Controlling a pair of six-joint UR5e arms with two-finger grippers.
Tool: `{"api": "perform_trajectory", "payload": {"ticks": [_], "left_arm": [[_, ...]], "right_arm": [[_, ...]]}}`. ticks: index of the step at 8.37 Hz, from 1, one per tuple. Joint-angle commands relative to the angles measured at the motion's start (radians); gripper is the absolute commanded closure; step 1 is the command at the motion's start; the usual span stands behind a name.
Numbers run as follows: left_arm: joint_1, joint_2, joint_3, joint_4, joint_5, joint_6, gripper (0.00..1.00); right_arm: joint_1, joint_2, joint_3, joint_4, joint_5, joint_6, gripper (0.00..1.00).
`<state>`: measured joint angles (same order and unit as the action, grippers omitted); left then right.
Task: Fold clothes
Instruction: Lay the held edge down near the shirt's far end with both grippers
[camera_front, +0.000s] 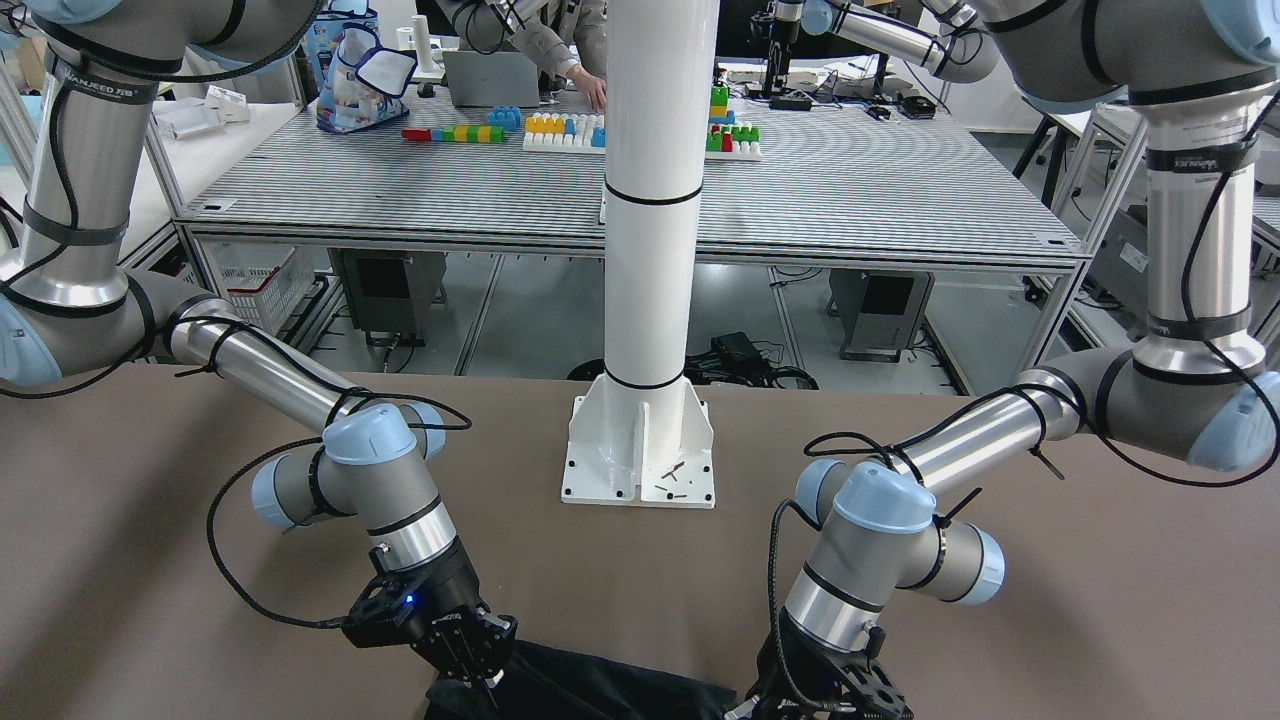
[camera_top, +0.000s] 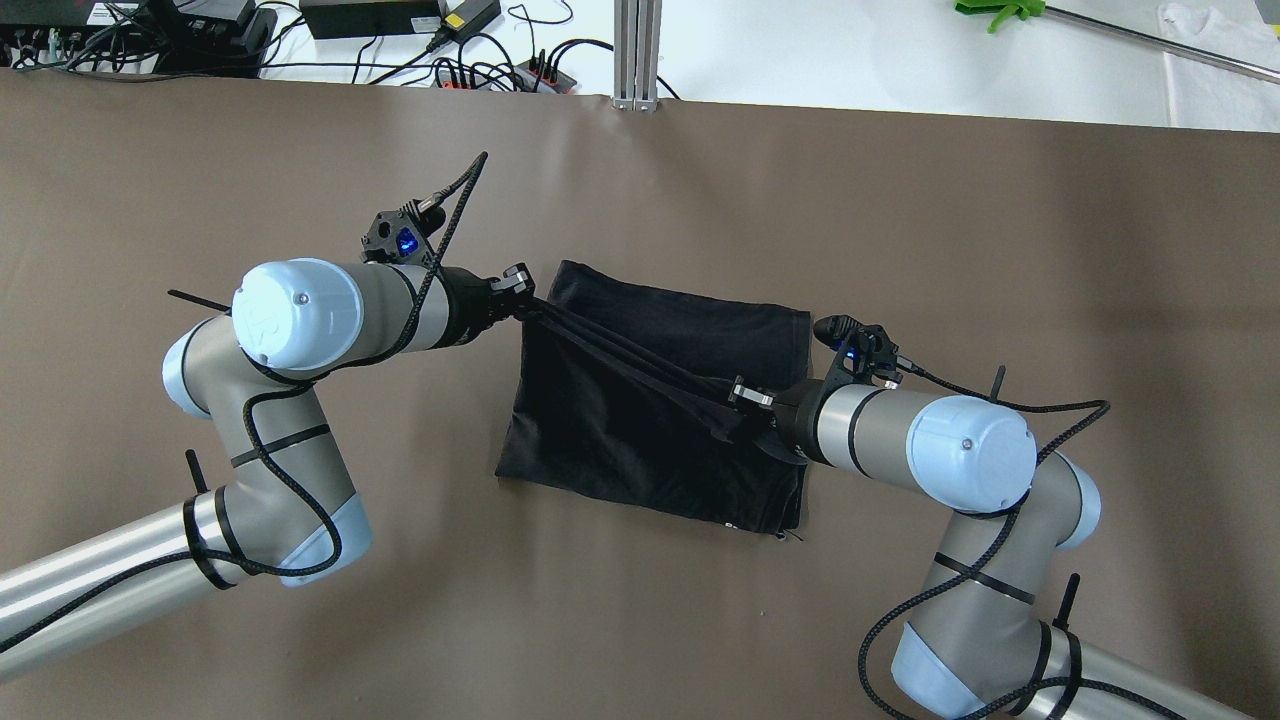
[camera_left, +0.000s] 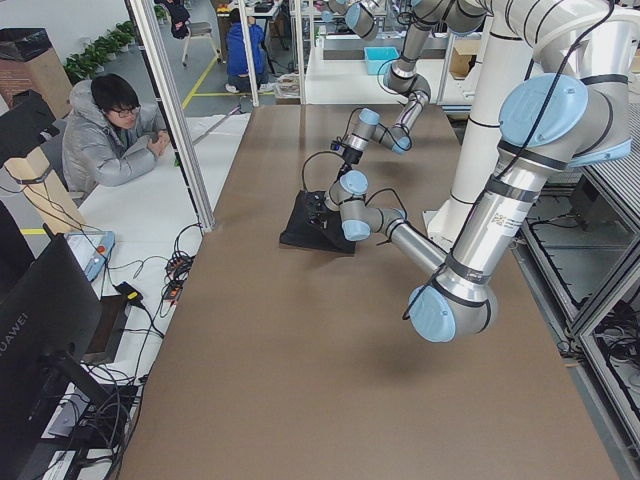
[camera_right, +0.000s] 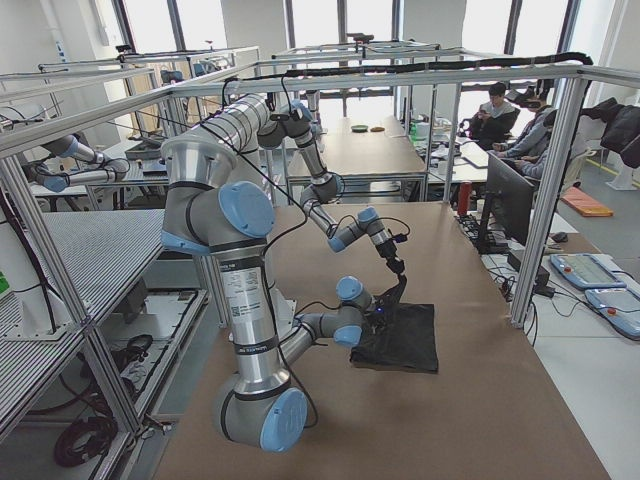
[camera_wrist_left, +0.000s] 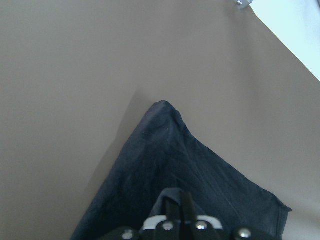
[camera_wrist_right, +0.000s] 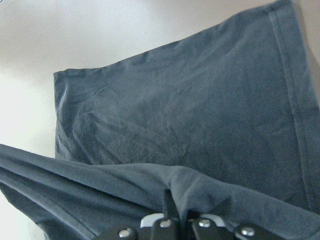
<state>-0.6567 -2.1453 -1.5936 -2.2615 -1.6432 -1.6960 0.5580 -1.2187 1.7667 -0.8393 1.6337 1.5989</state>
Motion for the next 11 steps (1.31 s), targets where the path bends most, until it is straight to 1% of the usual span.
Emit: {"api": "perform_trajectory", "payload": {"ticks": [1, 3, 4, 5, 6, 7, 8, 9, 10, 11], "left_arm": [[0.000, -0.002, 0.049, -0.049, 0.002, 0.001, 1.00], [0.002, -0.005, 0.040, -0.052, 0.000, -0.002, 1.00], [0.000, -0.020, 0.034, -0.056, -0.001, -0.005, 1.00], [0.000, -0.022, 0.029, -0.056, -0.001, -0.004, 1.00], [-0.001, -0.022, 0.027, -0.056, -0.001, -0.002, 0.70], [-0.001, -0.013, 0.027, -0.058, 0.002, 0.001, 0.05], [-0.001, -0.011, 0.027, -0.058, 0.002, 0.002, 0.00], [0.002, -0.010, 0.029, -0.056, 0.005, 0.002, 0.00], [0.002, -0.010, 0.029, -0.056, 0.005, 0.002, 0.00], [0.002, -0.011, 0.029, -0.056, 0.005, 0.002, 0.00]], "right_arm": [[0.005, 0.011, -0.007, -0.001, -0.002, 0.000, 1.00], [0.005, 0.025, -0.012, -0.001, -0.003, 0.001, 0.96], [0.005, 0.045, -0.032, -0.001, -0.002, 0.001, 0.92], [0.005, 0.063, -0.062, 0.002, -0.003, 0.001, 0.91], [0.005, 0.065, -0.072, 0.003, -0.003, 0.001, 0.91], [0.005, 0.065, -0.075, 0.005, -0.003, 0.004, 0.91], [0.005, 0.065, -0.075, 0.005, -0.003, 0.006, 0.91], [0.005, 0.065, -0.075, 0.006, -0.003, 0.009, 0.91], [0.005, 0.065, -0.075, 0.006, -0.003, 0.012, 0.69], [0.007, 0.064, -0.075, 0.006, -0.003, 0.010, 0.06]]}}
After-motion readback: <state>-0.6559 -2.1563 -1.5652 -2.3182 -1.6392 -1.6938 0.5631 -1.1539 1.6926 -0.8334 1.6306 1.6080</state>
